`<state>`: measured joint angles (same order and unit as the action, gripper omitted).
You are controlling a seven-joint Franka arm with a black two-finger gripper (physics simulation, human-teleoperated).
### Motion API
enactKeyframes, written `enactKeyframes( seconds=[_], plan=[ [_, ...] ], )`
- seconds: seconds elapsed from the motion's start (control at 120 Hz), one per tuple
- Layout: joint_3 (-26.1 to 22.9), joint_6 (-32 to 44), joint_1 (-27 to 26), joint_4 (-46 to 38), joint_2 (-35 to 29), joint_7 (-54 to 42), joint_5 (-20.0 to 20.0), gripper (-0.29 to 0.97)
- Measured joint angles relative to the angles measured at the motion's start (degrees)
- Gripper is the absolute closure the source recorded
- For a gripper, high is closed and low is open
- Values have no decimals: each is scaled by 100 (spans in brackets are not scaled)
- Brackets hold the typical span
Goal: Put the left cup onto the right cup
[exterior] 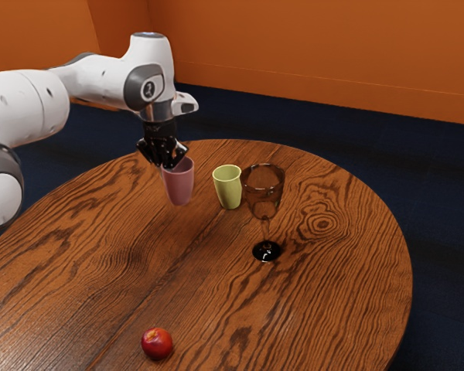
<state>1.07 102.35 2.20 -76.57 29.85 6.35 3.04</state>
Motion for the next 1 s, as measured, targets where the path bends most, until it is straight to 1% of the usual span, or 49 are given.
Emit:
enactKeyframes(
  seconds=[0.108, 0.158, 0.242, 0.375, 0.467, 0.625, 0.708, 0.892, 1.0],
  plan=[
    [-21, -281, 21, 596, 78, 17, 0, 78],
    [-46, -418, 55, 952, 221, 23, -6, 78],
    [-121, -639, 91, 1605, 618, 33, -12, 78],
    [-211, -889, 120, 2428, 1155, 45, -9, 78],
    [-487, -1001, 196, 2952, 1544, 51, 138, 78],
    [-633, -1128, 164, 4016, 2364, 55, 327, 78],
    [-746, -1140, 166, 4276, 2573, 58, 447, 78],
    [-765, -912, 132, 4399, 2712, 65, 547, 78],
    [-762, -828, 101, 4998, 3152, 67, 562, 78]
  ],
)
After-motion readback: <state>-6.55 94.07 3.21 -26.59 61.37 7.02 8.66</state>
